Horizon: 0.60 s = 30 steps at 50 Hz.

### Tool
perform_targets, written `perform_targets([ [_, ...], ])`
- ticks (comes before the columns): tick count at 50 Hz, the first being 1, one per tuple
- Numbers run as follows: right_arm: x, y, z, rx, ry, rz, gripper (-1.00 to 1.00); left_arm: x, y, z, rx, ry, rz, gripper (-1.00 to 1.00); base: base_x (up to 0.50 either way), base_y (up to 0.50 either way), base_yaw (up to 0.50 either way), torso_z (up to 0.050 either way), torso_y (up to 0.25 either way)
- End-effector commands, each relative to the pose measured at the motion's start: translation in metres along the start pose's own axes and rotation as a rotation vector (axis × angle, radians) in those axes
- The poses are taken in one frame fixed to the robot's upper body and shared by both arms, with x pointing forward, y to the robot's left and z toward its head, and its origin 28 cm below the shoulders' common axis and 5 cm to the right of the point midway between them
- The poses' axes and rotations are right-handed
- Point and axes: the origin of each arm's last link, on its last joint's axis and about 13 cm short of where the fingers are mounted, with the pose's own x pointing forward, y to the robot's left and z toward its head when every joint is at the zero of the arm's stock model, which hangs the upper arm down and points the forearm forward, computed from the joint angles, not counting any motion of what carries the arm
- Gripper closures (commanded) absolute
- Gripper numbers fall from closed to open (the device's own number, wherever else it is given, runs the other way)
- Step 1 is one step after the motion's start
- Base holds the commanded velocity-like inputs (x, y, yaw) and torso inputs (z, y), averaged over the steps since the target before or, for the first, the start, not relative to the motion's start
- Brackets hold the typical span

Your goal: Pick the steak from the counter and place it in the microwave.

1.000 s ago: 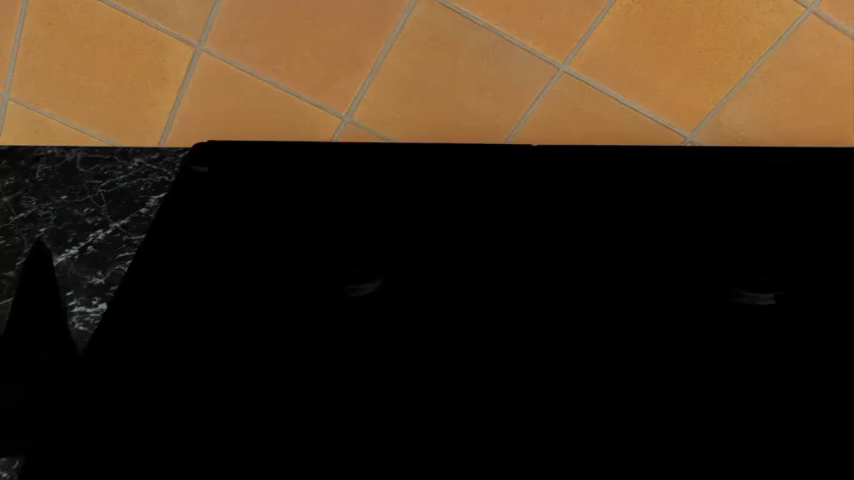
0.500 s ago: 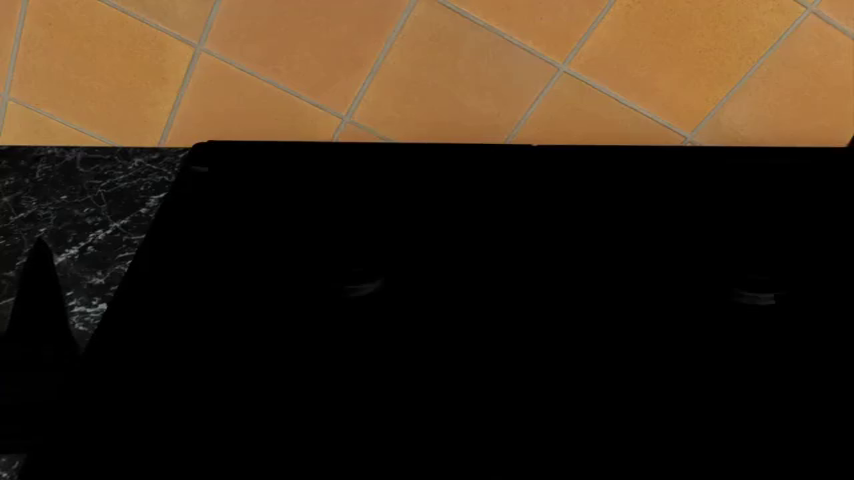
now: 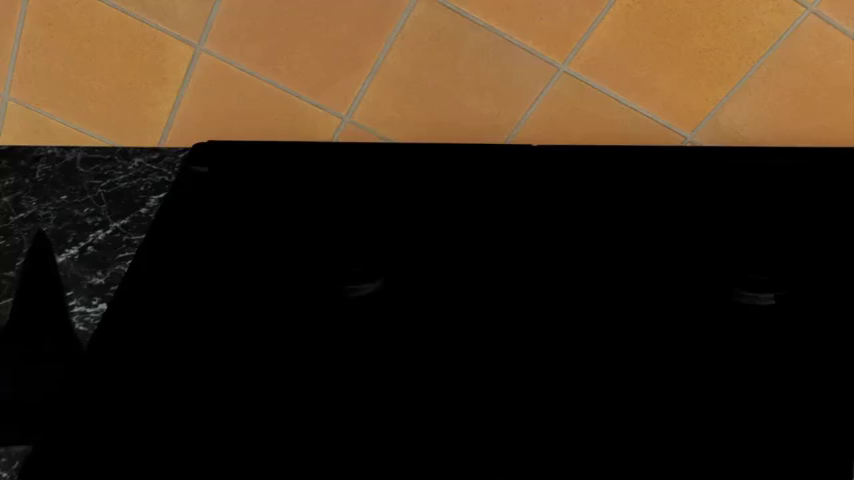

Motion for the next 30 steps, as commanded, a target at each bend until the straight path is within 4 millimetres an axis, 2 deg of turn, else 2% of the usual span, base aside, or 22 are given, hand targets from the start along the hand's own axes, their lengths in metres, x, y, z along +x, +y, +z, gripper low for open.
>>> perform_targets([
  [1, -0.016, 0.0, 0.004, -0.029, -0.017, 0.033, -1.0, 0.001, -0.001, 0.0, 0.001, -0.002, 0.0, -1.0, 0.0, 0.0, 0.0, 0.0, 0.0],
  [11, -0.023, -0.003, 0.005, -0.047, -0.011, 0.039, -1.0, 0.001, 0.0, -0.001, 0.002, -0.001, 0.002, -1.0, 0.0, 0.0, 0.0, 0.0, 0.0],
  [30, -0.055, -0.005, 0.002, -0.059, 0.005, 0.059, -1.0, 0.001, 0.0, 0.001, 0.004, -0.006, 0.001, -1.0, 0.0, 0.0, 0.0, 0.0, 0.0],
])
